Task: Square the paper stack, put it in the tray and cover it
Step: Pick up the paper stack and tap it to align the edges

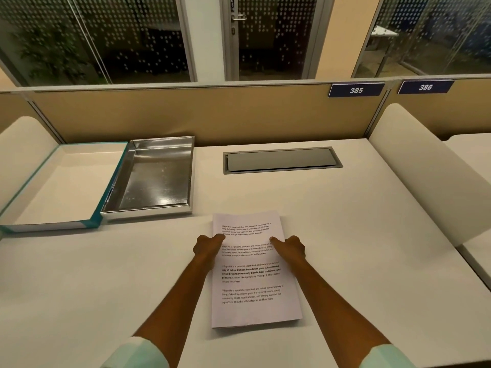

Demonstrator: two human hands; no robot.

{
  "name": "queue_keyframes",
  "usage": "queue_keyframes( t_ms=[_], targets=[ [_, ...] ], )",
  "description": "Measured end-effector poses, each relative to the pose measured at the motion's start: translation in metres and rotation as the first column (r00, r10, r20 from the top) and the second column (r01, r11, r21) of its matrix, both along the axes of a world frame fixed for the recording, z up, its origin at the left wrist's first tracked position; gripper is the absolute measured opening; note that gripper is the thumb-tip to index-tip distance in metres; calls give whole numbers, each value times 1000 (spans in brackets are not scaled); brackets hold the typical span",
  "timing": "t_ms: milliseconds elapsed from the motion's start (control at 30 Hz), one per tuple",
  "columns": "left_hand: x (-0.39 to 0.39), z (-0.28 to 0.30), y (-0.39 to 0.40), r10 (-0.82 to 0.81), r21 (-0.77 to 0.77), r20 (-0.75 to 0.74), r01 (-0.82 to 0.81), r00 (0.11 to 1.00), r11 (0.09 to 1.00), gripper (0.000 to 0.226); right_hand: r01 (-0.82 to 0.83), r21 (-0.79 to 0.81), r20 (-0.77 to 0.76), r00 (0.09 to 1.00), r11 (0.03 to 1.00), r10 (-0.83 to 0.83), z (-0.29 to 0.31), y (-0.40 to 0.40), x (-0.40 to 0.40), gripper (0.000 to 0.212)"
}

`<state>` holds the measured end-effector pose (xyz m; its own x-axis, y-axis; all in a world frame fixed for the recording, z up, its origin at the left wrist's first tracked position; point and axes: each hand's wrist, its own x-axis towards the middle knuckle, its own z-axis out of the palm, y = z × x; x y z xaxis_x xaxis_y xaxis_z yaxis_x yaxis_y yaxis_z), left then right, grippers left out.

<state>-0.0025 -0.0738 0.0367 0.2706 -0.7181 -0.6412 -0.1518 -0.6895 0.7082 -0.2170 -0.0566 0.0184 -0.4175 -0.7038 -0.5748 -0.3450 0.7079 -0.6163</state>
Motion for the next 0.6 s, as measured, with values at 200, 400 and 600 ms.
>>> queue_keyframes(
  t_ms=[200, 400, 600],
  targets=[
    [2, 1, -6, 6, 38, -103, -2, 995, 999, 57, 48, -38, 54, 997, 998, -46, 2, 2, 1, 39],
    [8, 3, -12, 40, 116, -287, -7, 957, 993, 29, 6, -44, 49, 999, 999, -4, -3, 3, -1, 47],
    [8, 2, -15, 46, 186, -301, 11, 953, 983, 30, 25, -52, 81, 997, 998, -21, -3, 3, 0, 48]
  ],
)
